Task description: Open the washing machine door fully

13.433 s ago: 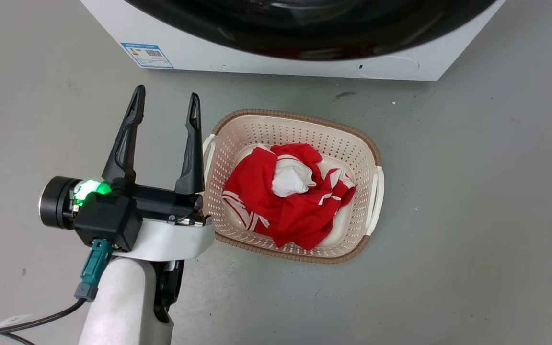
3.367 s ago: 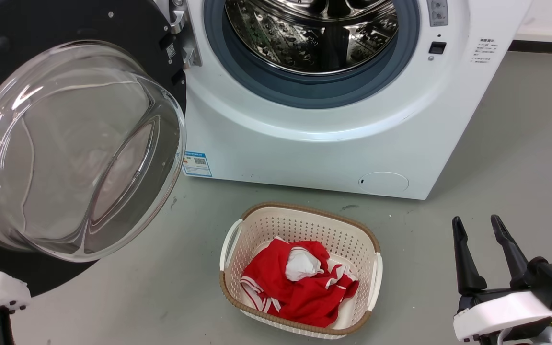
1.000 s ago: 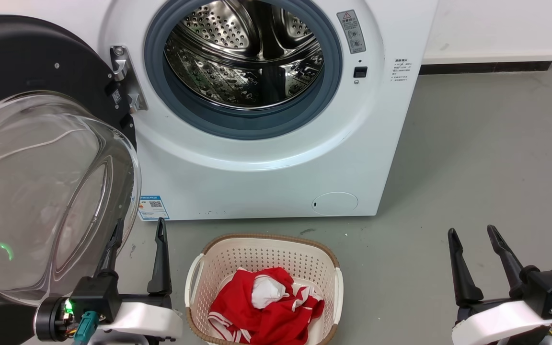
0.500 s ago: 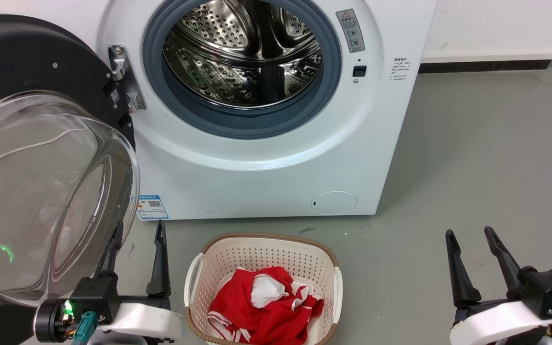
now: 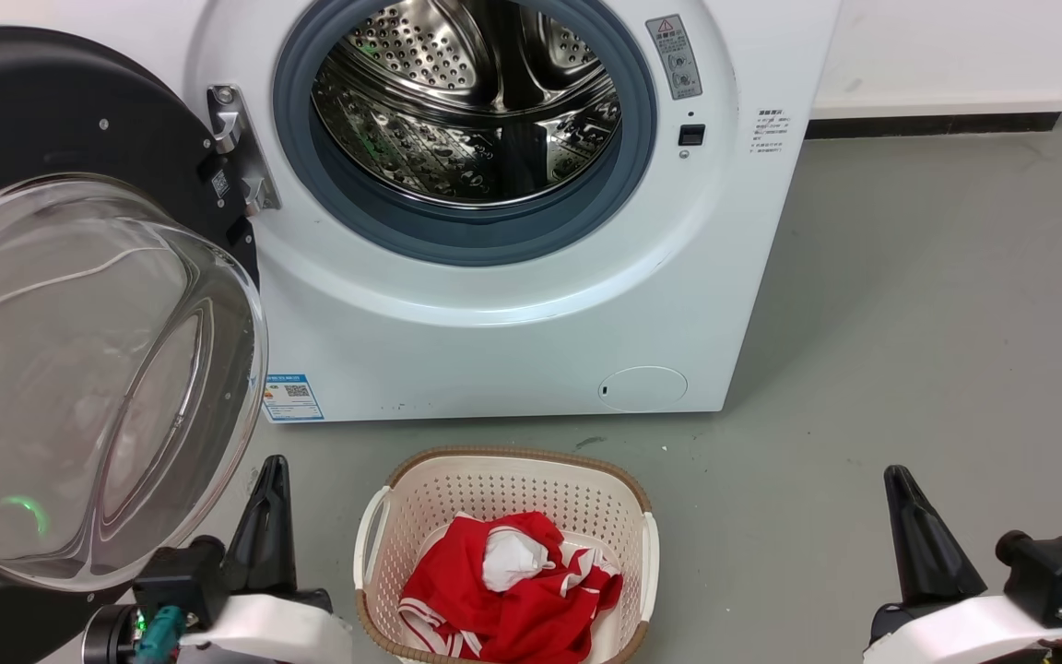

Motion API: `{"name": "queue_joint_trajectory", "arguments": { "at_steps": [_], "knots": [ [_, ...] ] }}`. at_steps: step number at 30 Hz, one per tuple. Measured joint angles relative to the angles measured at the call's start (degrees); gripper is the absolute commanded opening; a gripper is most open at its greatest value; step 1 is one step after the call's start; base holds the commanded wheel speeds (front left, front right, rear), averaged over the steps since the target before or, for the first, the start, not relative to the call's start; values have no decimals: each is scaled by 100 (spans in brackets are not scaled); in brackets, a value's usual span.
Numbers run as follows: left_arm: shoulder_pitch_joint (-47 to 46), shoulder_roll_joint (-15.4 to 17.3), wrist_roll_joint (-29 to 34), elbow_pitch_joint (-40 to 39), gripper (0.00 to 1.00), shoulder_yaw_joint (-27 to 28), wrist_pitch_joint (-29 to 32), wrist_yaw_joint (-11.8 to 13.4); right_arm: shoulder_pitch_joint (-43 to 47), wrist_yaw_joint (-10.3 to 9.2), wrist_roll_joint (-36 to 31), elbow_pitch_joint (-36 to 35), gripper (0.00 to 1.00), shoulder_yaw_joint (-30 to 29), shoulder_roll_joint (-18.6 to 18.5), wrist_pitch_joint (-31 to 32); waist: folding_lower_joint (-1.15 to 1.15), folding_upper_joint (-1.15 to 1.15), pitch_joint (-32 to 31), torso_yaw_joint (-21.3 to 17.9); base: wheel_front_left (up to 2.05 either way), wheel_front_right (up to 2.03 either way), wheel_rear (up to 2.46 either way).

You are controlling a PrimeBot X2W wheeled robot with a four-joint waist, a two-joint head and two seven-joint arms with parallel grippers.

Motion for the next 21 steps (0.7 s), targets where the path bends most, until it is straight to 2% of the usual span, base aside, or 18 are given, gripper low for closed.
{"name": "queue_joint_trajectory", "arguments": {
  "at_steps": [1, 21],
  "knots": [
    [-7, -3, -242, 30, 0, 30, 67, -19, -2, 0, 266, 35, 0, -1, -3, 43, 0, 0, 0, 3, 0, 0, 0],
    [-126, -43, -2246, 179, 0, 172, 515, -177, -222, -1, 2351, 357, 0, -5, -77, 248, 0, 0, 8, 29, 0, 0, 0]
  ]
}}
